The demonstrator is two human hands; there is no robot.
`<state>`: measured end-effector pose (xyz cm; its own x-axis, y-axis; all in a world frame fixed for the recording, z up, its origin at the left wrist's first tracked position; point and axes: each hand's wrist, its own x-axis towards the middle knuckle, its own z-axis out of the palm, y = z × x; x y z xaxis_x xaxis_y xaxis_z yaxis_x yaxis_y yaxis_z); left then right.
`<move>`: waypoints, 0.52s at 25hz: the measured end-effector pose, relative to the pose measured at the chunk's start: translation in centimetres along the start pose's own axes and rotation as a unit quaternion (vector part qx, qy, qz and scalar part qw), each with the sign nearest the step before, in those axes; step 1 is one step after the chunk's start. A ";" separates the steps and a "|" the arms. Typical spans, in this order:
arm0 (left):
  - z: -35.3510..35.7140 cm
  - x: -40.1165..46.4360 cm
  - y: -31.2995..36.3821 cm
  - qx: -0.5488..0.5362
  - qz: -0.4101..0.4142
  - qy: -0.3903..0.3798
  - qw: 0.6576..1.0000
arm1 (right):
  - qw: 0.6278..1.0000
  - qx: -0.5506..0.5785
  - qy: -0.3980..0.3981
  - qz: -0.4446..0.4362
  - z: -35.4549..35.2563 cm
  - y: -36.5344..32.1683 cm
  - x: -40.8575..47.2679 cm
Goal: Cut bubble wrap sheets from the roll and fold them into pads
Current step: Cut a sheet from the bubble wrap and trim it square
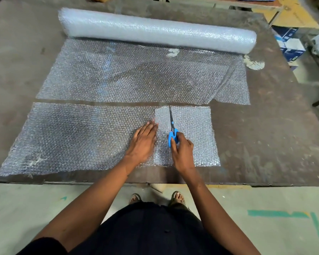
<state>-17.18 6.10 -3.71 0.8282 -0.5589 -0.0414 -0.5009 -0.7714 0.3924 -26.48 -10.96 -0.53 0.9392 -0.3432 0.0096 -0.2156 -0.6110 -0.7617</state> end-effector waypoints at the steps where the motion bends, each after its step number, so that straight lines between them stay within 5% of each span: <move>1: -0.1 -0.7 -0.5 -0.013 0.001 0.010 1.000 | 0.999 0.041 -0.001 0.016 -0.3 -0.1 -0.6; 3: -0.2 -2.5 -1.0 -0.041 -0.005 0.039 0.998 | 0.982 0.170 -0.020 0.075 -0.3 -1.2 -1.9; 6: -0.6 -5.0 -1.4 -0.064 0.018 0.061 0.996 | 0.908 0.354 -0.050 0.218 0.1 -3.5 -3.2; 9: -0.8 -7.2 -1.6 -0.102 0.059 0.058 0.991 | 0.880 0.359 -0.087 0.299 1.1 -4.5 -4.8; 13: 0.1 -10.2 -0.7 -0.115 0.051 0.055 0.990 | 0.865 0.382 -0.153 0.289 1.2 -4.0 -8.6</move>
<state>-25.28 12.31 -3.70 0.8047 -0.5844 0.1048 -0.5235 -0.6151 0.5895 -33.35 -4.71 1.63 0.7860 -0.1579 -0.5978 -0.5422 0.2887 -0.7891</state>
